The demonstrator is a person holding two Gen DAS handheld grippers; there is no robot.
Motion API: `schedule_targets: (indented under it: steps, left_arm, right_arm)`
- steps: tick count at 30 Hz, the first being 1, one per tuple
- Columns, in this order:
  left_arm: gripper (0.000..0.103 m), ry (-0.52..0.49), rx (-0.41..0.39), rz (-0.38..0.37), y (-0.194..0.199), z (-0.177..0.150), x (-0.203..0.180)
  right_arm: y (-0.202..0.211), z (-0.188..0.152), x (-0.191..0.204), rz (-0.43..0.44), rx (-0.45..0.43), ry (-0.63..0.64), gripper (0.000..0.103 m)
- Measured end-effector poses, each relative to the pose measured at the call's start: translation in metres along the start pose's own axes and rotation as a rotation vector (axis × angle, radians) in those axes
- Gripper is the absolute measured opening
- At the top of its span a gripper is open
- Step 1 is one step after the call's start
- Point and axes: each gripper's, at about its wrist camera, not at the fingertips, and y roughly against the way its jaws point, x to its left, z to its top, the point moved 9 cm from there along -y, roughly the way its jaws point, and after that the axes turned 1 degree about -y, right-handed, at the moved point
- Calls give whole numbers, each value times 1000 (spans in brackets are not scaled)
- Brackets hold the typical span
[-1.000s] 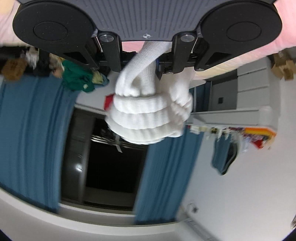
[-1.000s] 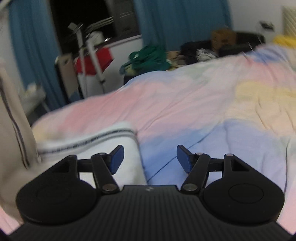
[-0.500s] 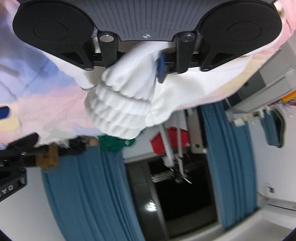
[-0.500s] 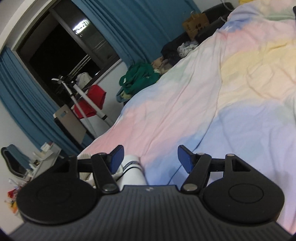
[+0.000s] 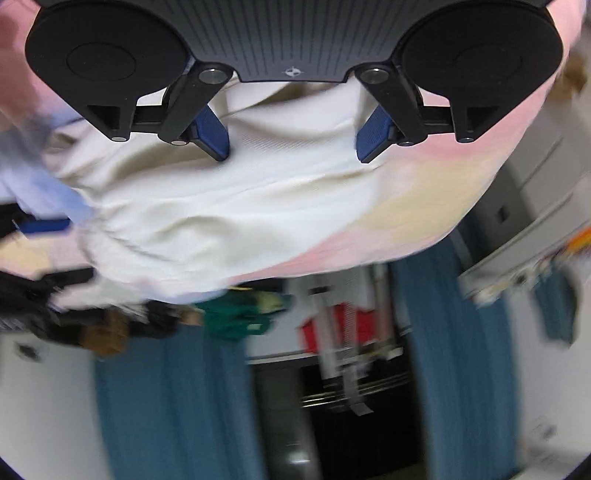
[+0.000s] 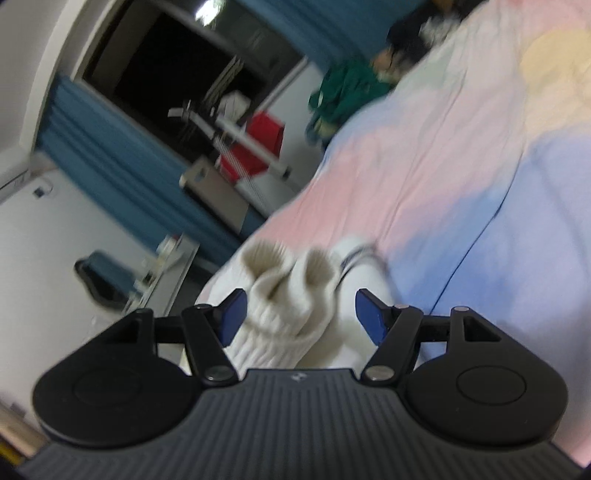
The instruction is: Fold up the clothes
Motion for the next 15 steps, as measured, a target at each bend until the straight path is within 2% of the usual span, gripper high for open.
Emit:
schedule_targets:
  steps: [2, 5, 8, 11, 15]
  left_arm:
    - [80, 108, 37, 3, -5, -5, 19]
    - [79, 201, 96, 42, -9, -16, 38]
    - [79, 290, 128, 42, -9, -23, 51]
    - [80, 343, 143, 42, -13, -32, 62]
    - [80, 421, 140, 32, -19, -36, 73]
  right_arm:
    - [-6, -9, 2, 14, 54, -35, 69]
    - [-15, -23, 7, 33, 137, -79, 72]
    - [-19, -40, 18, 73, 203, -91, 74]
    - [-30, -49, 25, 28, 204, -28, 73]
    - [-51, -41, 30, -56, 94, 68, 74]
